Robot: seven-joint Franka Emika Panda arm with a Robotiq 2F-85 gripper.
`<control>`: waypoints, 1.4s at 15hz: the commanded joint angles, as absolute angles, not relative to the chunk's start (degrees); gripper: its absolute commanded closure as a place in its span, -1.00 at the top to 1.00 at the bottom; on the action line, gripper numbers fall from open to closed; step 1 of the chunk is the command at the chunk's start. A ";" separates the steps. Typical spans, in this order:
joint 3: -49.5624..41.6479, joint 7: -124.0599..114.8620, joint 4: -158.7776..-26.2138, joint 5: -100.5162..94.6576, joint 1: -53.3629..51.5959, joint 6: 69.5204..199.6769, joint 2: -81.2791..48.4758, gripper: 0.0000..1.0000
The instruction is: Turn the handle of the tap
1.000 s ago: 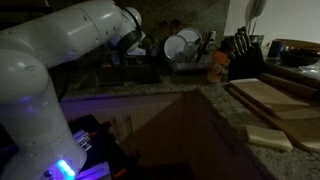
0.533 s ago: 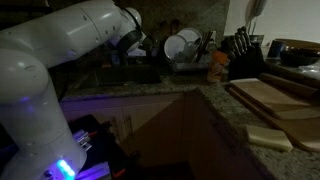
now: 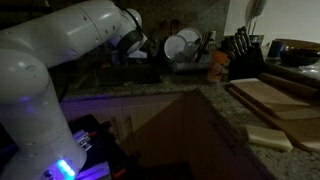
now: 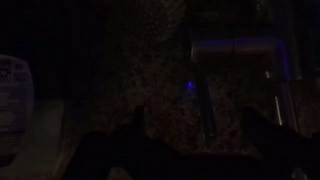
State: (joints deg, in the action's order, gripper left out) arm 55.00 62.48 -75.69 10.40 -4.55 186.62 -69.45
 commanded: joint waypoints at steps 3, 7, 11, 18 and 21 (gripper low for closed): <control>56.77 63.36 -74.88 9.10 -4.48 186.42 -71.00 0.26; 54.97 62.36 -75.70 9.77 -4.79 186.42 -69.48 -0.28; 52.52 61.52 -76.97 10.61 -4.62 186.91 -67.36 -0.85; 49.82 63.75 -78.10 7.24 -4.94 188.54 -65.84 -0.95; 46.54 63.39 -81.02 6.57 -4.21 187.50 -62.27 -0.95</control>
